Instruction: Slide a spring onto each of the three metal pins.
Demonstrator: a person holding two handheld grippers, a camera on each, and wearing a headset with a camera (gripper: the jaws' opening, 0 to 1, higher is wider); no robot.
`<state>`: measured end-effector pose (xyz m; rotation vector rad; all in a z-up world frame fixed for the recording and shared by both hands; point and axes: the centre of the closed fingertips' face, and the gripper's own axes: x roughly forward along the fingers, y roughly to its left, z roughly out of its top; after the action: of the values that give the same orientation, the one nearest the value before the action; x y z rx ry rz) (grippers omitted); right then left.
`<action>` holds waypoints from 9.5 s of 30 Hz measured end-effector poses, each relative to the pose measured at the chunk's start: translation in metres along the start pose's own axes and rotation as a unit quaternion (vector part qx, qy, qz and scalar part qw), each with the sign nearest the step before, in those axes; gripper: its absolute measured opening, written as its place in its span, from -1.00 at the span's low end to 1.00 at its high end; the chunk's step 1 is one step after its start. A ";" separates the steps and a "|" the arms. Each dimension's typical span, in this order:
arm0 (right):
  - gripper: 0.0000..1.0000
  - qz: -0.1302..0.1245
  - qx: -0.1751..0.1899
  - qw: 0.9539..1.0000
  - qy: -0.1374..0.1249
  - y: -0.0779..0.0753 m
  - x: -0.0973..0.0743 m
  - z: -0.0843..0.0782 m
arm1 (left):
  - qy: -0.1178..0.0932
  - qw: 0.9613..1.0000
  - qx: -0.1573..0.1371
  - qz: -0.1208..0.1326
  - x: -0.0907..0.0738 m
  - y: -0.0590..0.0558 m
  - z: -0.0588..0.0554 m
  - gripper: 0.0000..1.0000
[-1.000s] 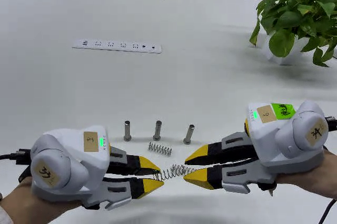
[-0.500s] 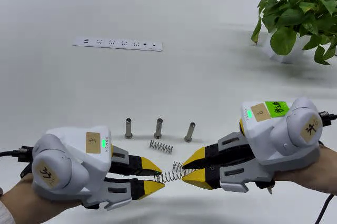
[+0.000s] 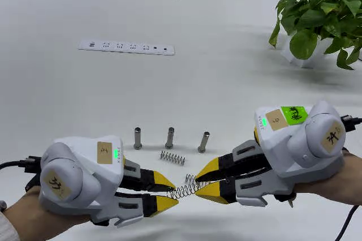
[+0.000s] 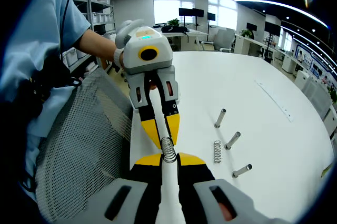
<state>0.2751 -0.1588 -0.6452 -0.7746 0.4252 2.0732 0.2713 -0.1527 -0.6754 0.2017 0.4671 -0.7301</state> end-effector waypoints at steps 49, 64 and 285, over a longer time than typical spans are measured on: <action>-0.76 0.011 -0.024 0.999 0.035 0.004 -0.002 0.008 | -0.004 1.000 -0.005 -0.019 0.013 -0.006 0.012 -0.81; -0.65 0.026 -0.048 0.996 0.067 0.009 0.000 -0.001 | -0.005 1.000 0.010 -0.023 0.018 -0.009 0.013 -0.82; -0.74 0.120 -0.239 0.909 0.318 -0.122 0.144 0.009 | -0.074 0.919 -0.248 0.297 -0.082 0.076 -0.053 1.00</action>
<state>0.3085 0.0038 -0.7354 -1.7950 0.3717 2.1369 0.2523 -0.0305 -0.6818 -0.1879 0.4014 -0.0163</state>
